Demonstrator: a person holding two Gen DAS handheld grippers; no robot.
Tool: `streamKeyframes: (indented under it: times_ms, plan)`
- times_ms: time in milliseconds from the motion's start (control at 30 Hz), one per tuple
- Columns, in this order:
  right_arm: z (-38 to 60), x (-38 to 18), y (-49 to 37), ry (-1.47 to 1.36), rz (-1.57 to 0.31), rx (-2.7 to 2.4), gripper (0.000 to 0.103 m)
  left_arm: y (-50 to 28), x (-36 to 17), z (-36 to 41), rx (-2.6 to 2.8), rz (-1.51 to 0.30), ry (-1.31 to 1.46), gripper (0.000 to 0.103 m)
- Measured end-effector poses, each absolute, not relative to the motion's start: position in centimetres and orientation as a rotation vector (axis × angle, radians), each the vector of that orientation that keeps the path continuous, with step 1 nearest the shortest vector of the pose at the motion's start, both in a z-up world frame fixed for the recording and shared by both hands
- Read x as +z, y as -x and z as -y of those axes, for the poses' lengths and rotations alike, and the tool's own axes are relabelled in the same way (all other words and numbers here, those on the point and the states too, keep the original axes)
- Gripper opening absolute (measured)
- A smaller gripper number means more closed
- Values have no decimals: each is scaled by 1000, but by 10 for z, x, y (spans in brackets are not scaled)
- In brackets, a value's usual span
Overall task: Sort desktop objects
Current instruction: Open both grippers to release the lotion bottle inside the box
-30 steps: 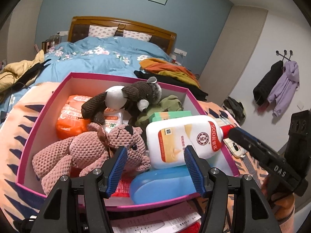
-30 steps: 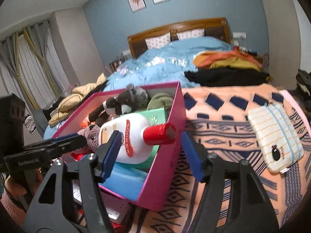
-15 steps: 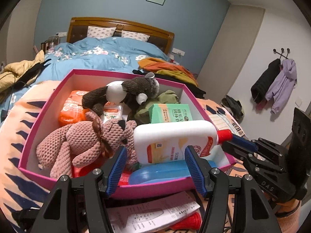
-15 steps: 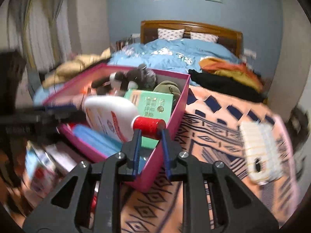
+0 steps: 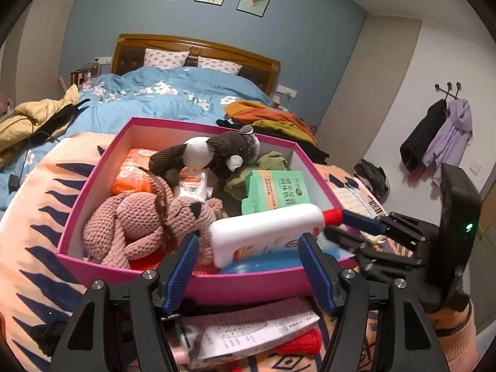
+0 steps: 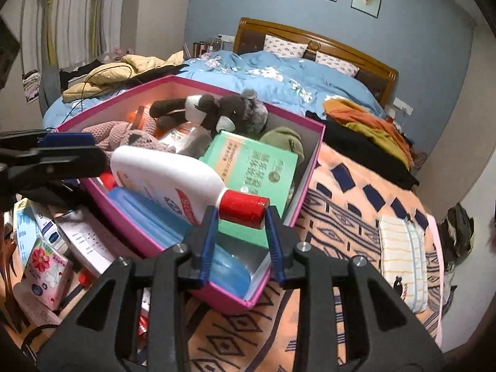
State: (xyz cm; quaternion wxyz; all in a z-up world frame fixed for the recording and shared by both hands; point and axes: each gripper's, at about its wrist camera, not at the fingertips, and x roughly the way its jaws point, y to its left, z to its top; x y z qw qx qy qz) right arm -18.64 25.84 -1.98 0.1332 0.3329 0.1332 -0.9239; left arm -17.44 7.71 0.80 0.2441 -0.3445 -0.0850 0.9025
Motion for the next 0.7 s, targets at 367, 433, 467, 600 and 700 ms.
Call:
streamKeyframes:
  times_ms: [367,433,467,600,700]
  plan:
    - [-267,-3,178,-867,-127,-2612,34,162,6,-68,2452,258,907,72]
    - [-264,-9,181,-890,-119,-2599,34,156,7,-68,2447,262,890,84]
    - [-263,-13,181,-904,-107,-2586,34,153,8,-68,2445,262,879,84]
    - [-263,-20,178,-915,-80,-2588,34,140,9,-70,2445,233,832,84]
    - [-264,-17,169,-891,-63,-2575,34,131,8,-71,2433,222,816,84]
